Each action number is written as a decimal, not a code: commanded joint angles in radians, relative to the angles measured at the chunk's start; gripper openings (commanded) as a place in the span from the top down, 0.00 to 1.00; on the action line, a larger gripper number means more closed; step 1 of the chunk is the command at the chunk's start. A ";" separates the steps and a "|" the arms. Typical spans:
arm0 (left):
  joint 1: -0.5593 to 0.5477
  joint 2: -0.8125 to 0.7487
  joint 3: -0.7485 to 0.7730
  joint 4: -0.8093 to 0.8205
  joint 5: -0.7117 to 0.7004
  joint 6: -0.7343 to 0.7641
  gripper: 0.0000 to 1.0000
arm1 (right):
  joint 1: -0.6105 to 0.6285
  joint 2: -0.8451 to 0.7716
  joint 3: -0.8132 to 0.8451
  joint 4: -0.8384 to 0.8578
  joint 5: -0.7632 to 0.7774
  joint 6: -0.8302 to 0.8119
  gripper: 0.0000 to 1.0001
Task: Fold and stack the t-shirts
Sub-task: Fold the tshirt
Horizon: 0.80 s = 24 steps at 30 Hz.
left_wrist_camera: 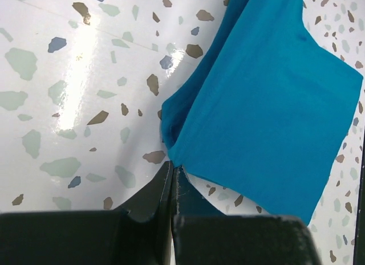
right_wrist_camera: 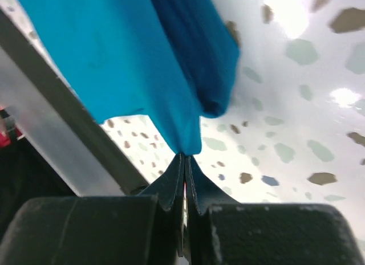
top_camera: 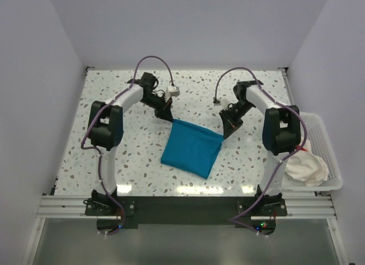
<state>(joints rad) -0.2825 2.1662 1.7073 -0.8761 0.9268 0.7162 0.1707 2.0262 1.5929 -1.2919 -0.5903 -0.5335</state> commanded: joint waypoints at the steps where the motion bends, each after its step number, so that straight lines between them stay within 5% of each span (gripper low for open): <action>1: 0.016 -0.026 0.000 0.058 -0.063 -0.044 1.00 | -0.039 -0.040 -0.024 0.088 0.134 0.039 1.00; 24: 0.000 0.141 0.100 0.298 -0.261 -0.305 1.00 | -0.040 0.201 0.197 0.348 0.353 0.176 1.00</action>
<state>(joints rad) -0.2947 2.3142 1.7767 -0.6601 0.7578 0.4755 0.1379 2.2208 1.7477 -1.0027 -0.3283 -0.3721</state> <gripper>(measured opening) 0.019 0.007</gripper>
